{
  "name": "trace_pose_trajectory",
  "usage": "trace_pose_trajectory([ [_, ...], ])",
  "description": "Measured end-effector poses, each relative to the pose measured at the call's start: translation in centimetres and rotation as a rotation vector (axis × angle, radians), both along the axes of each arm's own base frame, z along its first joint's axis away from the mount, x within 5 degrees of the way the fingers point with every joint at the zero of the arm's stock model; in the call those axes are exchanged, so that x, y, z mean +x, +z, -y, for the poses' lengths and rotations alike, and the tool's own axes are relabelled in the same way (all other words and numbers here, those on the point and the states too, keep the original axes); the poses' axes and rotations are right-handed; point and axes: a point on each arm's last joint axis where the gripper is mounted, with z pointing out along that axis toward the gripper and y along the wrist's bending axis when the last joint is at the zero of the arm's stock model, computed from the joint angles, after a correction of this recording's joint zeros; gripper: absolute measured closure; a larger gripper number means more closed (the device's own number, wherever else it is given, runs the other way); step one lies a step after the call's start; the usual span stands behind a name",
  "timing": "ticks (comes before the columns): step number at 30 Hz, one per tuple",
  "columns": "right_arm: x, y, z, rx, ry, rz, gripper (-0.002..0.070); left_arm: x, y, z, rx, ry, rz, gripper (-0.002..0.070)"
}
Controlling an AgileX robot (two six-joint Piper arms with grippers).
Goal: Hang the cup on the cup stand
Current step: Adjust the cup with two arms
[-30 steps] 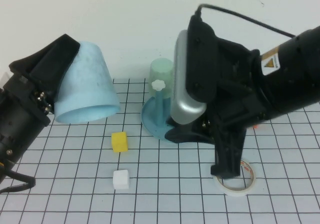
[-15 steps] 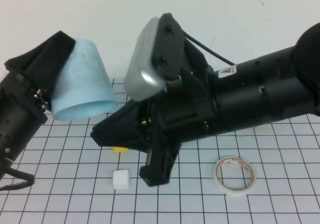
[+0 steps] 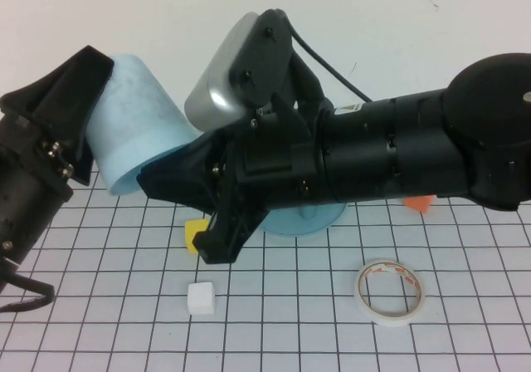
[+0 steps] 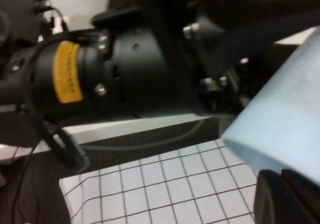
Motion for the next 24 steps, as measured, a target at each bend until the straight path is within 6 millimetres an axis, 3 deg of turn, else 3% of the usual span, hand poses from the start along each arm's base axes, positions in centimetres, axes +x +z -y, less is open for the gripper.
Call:
trace_pose_trajectory([
  [17,0.8,0.1,0.2,-0.012,-0.074,0.063,0.0668,0.0,0.2,0.0,-0.010,-0.002,0.013,0.0148],
  [24,0.5,1.1,0.8,0.004,-0.090,0.098,0.0668,-0.1,0.3,0.0,-0.015,-0.005,0.032,0.0151],
])
